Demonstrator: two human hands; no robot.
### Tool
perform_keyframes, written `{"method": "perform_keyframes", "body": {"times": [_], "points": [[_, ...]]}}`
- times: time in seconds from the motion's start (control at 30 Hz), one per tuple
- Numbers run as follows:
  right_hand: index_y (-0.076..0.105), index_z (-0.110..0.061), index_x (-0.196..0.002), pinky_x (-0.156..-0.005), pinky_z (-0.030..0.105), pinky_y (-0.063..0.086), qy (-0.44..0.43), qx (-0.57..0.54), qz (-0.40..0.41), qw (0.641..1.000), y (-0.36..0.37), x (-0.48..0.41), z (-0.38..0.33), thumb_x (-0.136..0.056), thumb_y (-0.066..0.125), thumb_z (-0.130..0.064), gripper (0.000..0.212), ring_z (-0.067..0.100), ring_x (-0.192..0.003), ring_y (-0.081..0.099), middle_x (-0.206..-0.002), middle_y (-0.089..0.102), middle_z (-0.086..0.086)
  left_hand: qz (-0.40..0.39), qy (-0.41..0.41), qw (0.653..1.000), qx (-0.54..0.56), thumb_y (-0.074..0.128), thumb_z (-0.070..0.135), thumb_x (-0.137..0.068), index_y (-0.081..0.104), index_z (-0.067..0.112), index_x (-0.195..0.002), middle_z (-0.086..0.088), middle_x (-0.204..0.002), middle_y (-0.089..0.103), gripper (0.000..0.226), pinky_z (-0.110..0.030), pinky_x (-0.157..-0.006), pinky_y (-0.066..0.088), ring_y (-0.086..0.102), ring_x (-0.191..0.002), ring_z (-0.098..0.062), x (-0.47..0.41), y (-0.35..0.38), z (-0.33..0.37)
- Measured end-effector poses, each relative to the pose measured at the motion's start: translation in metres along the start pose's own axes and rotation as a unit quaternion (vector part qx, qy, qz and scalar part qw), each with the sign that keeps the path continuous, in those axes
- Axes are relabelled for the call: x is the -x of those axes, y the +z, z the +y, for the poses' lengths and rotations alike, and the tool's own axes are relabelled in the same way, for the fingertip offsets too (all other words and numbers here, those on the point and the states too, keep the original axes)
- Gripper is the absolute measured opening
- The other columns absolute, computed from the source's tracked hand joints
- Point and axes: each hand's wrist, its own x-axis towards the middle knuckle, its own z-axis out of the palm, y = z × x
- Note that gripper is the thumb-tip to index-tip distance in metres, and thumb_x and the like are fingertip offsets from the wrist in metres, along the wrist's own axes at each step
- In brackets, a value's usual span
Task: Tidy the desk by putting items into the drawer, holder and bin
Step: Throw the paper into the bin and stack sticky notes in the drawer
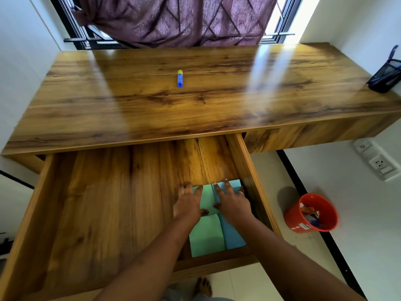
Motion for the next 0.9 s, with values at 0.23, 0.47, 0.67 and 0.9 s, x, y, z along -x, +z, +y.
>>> {"method": "perform_keyframes", "body": {"times": [0.23,0.47,0.67,0.9], "points": [[0.017,-0.028,-0.15,-0.09,0.042,0.048,0.015,-0.009,0.006,1.0,-0.012,-0.003,-0.004,-0.096,0.044,-0.047,0.064,0.044,-0.135,0.031,-0.159,0.01,0.008,0.013,-0.008,1.0,0.02,0.067,0.045,-0.082,0.014,0.029,-0.149,-0.004,-0.156,0.006,0.087,-0.039,-0.099,0.045,0.001,-0.145,-0.027,0.003,-0.003,0.005],[0.049,-0.014,-0.128,-0.08,0.039,0.05,-0.026,-0.08,0.129,0.988,-0.048,-0.018,-0.034,-0.096,0.048,-0.034,0.037,0.031,-0.114,0.05,-0.129,0.05,0.007,0.133,-0.005,0.987,0.093,0.065,0.032,-0.086,0.021,0.03,-0.146,-0.001,-0.155,0.011,0.074,-0.039,-0.102,0.04,0.007,-0.142,-0.025,-0.005,-0.032,-0.008],[0.055,-0.019,-0.114,-0.075,0.034,0.054,-0.072,-0.181,0.235,0.952,-0.111,-0.049,-0.073,-0.096,0.047,-0.031,0.023,0.021,-0.099,0.059,-0.111,0.059,0.002,0.232,-0.047,0.958,0.164,0.064,0.026,-0.084,0.033,0.026,-0.14,-0.002,-0.149,0.023,0.064,-0.036,-0.105,0.031,0.018,-0.135,-0.024,-0.026,-0.093,-0.036],[0.053,-0.015,-0.119,-0.077,0.039,0.048,-0.042,-0.204,0.224,0.952,-0.185,-0.114,-0.108,-0.093,0.05,-0.031,0.031,0.03,-0.11,0.054,-0.119,0.057,0.008,0.281,-0.089,0.93,0.22,0.064,0.024,-0.085,0.034,0.02,-0.139,-0.006,-0.142,0.032,0.062,-0.037,-0.106,0.029,0.026,-0.132,-0.026,-0.071,-0.168,-0.07]]}}
